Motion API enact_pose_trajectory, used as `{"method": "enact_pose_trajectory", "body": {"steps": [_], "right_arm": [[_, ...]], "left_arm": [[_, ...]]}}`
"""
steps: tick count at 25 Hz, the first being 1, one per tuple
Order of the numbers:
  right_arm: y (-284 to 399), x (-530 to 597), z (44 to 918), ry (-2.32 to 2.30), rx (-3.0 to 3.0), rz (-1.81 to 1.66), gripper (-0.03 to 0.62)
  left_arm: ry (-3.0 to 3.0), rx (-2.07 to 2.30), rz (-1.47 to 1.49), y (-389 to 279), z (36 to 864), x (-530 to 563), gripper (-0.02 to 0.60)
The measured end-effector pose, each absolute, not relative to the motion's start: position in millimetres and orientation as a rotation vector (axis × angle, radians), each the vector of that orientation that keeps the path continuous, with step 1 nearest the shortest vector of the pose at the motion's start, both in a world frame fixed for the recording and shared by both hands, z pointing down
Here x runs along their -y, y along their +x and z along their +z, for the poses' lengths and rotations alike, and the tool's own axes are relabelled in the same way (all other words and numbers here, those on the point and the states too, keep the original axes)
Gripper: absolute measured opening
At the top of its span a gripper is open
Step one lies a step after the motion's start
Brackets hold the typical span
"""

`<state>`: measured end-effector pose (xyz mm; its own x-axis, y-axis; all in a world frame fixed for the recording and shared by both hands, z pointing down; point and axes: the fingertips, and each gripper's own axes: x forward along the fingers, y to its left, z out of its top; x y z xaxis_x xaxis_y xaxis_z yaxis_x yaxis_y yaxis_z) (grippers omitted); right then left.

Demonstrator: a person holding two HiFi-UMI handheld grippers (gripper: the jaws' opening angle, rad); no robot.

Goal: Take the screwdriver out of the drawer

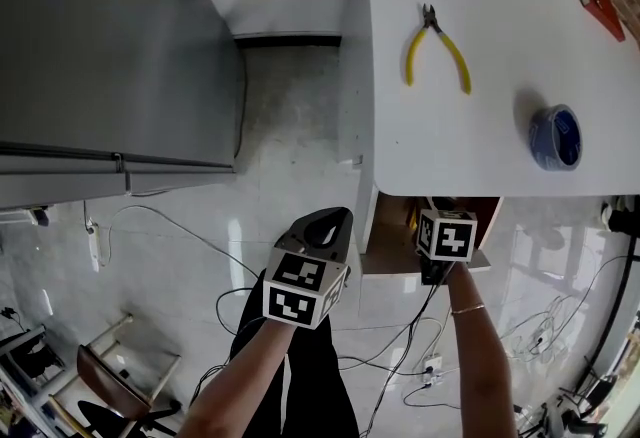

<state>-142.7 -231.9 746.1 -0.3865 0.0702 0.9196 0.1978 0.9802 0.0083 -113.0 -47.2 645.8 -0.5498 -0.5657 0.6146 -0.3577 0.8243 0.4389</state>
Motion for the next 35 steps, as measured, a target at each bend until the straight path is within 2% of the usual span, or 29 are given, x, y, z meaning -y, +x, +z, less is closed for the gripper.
{"method": "enact_pose_trajectory", "body": {"steps": [25, 29, 35], "right_arm": [[-151, 222, 777, -0.143, 1.912, -0.077, 0.112], [-149, 228, 778, -0.108, 1.909, -0.137, 0.083], [-148, 229, 776, -0.084, 1.914, -0.127, 0.080]], "left_arm": [[0.651, 2.201, -0.355, -122, 656, 41, -0.006], [0.656, 2.198, -0.356, -121, 654, 40, -0.006], [0.664, 2.200, -0.368, -121, 652, 40, -0.006]]}}
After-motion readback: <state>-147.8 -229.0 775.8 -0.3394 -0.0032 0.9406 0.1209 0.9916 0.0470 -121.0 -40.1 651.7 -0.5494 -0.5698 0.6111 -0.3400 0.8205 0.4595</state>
